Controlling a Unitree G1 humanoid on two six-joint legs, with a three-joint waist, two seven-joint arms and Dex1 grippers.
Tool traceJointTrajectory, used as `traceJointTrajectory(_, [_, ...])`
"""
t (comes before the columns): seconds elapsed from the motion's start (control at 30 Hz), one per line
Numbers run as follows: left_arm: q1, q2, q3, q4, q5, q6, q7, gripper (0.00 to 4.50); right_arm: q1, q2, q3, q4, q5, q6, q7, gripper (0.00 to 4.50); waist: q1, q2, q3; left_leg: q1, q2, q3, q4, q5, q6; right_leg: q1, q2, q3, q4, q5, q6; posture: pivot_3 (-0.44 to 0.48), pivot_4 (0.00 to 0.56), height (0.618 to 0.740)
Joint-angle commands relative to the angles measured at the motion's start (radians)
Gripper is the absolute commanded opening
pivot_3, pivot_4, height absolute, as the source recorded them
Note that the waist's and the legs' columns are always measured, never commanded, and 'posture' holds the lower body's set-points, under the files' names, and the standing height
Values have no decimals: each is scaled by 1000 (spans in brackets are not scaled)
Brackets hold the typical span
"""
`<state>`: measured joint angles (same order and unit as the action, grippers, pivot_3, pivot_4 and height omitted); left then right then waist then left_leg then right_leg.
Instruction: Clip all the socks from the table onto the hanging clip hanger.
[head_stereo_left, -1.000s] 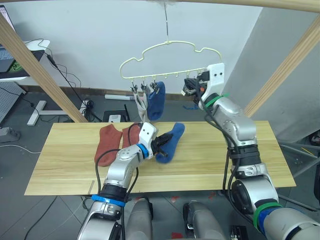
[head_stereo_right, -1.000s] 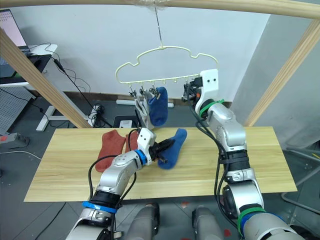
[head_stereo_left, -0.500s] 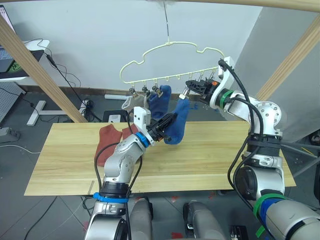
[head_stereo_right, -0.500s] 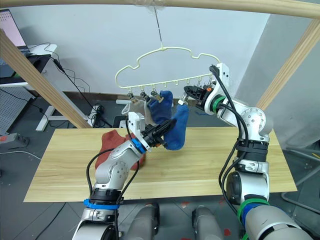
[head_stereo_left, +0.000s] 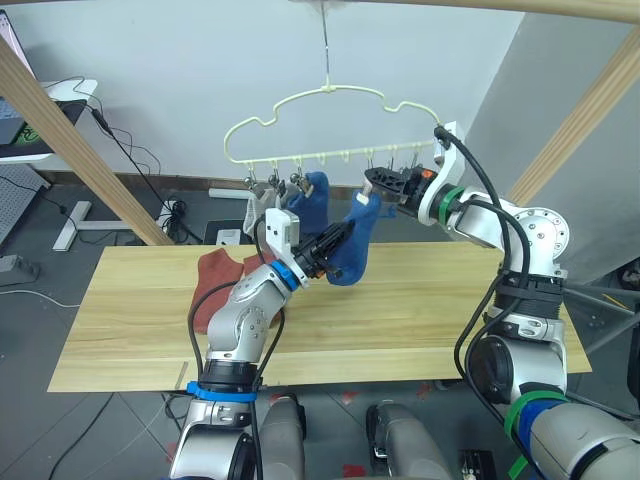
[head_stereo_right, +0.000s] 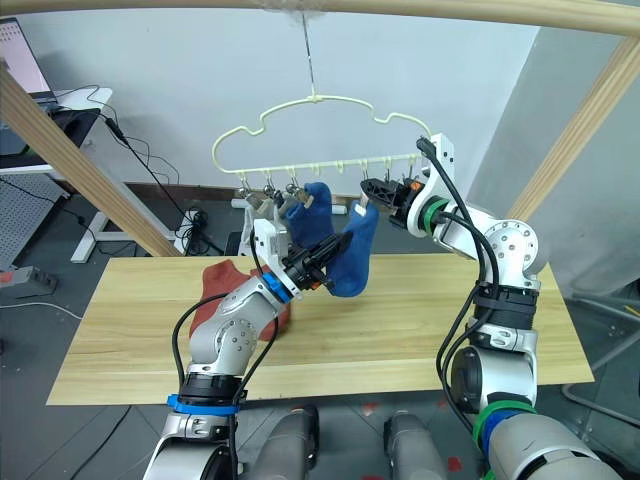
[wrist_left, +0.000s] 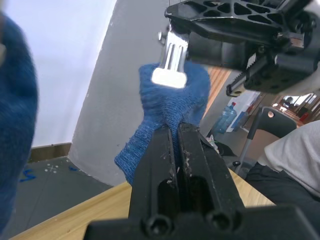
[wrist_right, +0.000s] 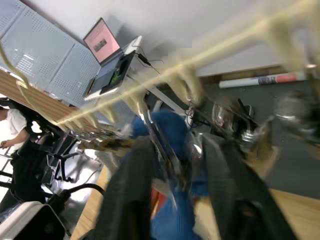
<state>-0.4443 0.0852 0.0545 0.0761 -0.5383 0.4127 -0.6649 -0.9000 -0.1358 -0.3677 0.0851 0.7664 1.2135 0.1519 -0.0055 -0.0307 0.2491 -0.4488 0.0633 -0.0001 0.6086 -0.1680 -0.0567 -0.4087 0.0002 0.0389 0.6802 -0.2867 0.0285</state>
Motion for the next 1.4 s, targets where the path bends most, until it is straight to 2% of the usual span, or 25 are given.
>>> traceJointTrajectory(0.03, [-11,1,-5,-56,-22,-3,-9,0,12,-22,13,-39,1,-8,4,2690,-1,0,0,0,0,0,0,0,0,0,0,0,0,0,0,-1,244,740])
traceJointTrajectory(0.13, [-7,8,-8,-56,-20,-3,-8,0,35,-53,13,-78,6,-7,7,3728,-3,0,0,-2,0,0,0,0,0,-2,0,0,0,0,0,0,244,740])
traceJointTrajectory(0.17, [-7,11,-6,-55,-28,8,-9,468,47,-70,13,-102,10,-3,13,4090,-3,0,0,-2,0,0,0,0,0,-2,0,0,0,0,0,-3,246,740])
traceJointTrajectory(0.2, [-8,14,-4,-52,-34,17,-10,657,60,-85,12,-126,18,3,19,4461,-2,0,0,-2,0,0,0,0,0,-2,0,0,0,0,0,-3,246,740])
traceJointTrajectory(0.27, [-7,21,-1,-46,-37,26,-12,1359,109,-136,51,-196,15,8,54,4500,-2,0,0,-2,0,0,0,0,0,-2,0,0,0,0,0,-9,249,740])
traceJointTrajectory(0.4, [11,42,3,-49,-44,47,-24,2429,212,-175,109,-311,0,-14,74,4500,-13,0,0,-2,0,0,0,0,0,-2,1,1,0,0,0,-24,253,740])
traceJointTrajectory(0.6, [56,103,20,-106,-76,101,-45,4295,330,-198,297,-412,-169,-224,93,4500,-39,0,1,-1,1,0,0,0,0,-2,1,1,0,-3,4,-33,256,740])
traceJointTrajectory(0.67, [77,131,29,-150,-99,131,-45,4451,352,-182,344,-422,-231,-312,84,4500,-45,0,1,-1,1,0,0,0,0,-2,2,1,0,-3,4,-30,256,740])
traceJointTrajectory(0.77, [117,192,47,-232,-121,175,-45,4500,377,-128,365,-418,-310,-430,35,3902,-47,0,1,-1,2,0,0,0,0,-2,2,1,1,-3,5,-22,261,740])
traceJointTrajectory(0.9, [165,249,89,-324,-161,219,-15,4500,398,-96,442,-381,-466,-593,-16,2510,-45,0,1,-1,1,0,0,0,0,-3,1,2,0,-3,5,-20,261,740])
traceJointTrajectory(1.03, [193,269,129,-404,-205,255,35,4500,393,-30,451,-336,-528,-694,-49,2510,-40,0,1,-1,1,0,0,0,0,-2,1,2,0,-3,5,-20,261,740])
traceJointTrajectory(1.2, [219,271,151,-474,-238,271,86,4500,353,23,452,-256,-587,-775,-70,1031,-28,0,2,-1,1,0,0,0,0,-2,0,2,0,-3,4,38,266,740])
traceJointTrajectory(1.4, [236,280,161,-517,-257,262,107,4500,276,66,441,-120,-629,-880,-72,1031,-22,0,2,-1,1,0,0,0,0,-2,1,2,1,-2,4,62,260,740])
